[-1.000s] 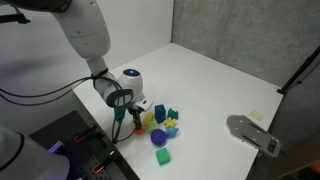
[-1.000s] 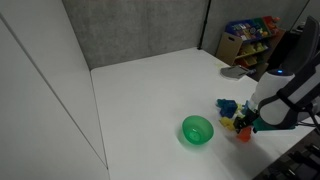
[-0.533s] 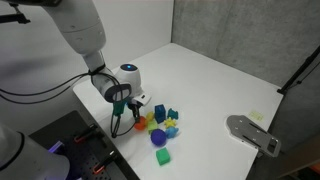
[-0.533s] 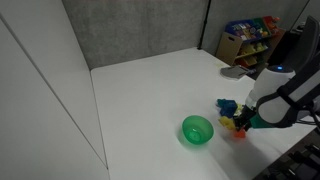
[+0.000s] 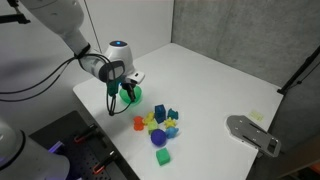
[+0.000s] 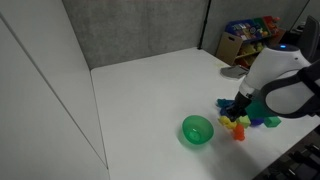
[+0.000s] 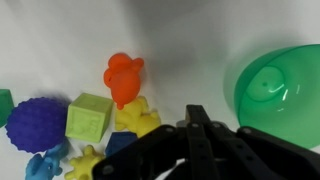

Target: Put the orange toy in the green bowl

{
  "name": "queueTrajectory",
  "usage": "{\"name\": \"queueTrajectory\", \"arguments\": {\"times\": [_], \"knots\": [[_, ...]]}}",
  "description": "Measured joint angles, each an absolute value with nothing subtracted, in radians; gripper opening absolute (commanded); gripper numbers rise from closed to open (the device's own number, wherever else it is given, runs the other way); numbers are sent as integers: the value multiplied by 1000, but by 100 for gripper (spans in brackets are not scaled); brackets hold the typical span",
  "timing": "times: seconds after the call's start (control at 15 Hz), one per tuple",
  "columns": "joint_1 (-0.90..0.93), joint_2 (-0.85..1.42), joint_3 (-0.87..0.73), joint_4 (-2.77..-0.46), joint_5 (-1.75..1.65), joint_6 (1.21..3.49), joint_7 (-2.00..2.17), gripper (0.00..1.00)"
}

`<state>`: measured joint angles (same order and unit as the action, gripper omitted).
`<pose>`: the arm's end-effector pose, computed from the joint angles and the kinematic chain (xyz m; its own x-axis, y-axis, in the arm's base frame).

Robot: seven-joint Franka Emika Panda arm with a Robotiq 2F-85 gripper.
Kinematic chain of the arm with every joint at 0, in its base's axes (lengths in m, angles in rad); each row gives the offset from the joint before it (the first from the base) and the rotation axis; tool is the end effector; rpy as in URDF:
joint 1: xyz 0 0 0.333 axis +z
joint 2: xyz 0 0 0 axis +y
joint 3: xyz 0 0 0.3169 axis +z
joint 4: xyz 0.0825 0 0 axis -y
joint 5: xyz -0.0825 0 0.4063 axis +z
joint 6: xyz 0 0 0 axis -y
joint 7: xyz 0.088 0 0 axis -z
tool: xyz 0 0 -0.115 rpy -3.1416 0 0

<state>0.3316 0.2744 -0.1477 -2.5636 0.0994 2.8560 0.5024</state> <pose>0.4501 0.0732 0.1408 0.9177 -0.3964 0.0250 -0.3965 -0.9180 -0.0026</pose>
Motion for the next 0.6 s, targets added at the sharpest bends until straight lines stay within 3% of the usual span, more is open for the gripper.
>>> {"name": "queueTrajectory", "arguments": {"times": [0.47, 0.6], "knots": [[267, 229, -134, -2578, 40, 2743, 529, 88], [236, 252, -134, -2590, 27, 2744, 528, 100]]}}
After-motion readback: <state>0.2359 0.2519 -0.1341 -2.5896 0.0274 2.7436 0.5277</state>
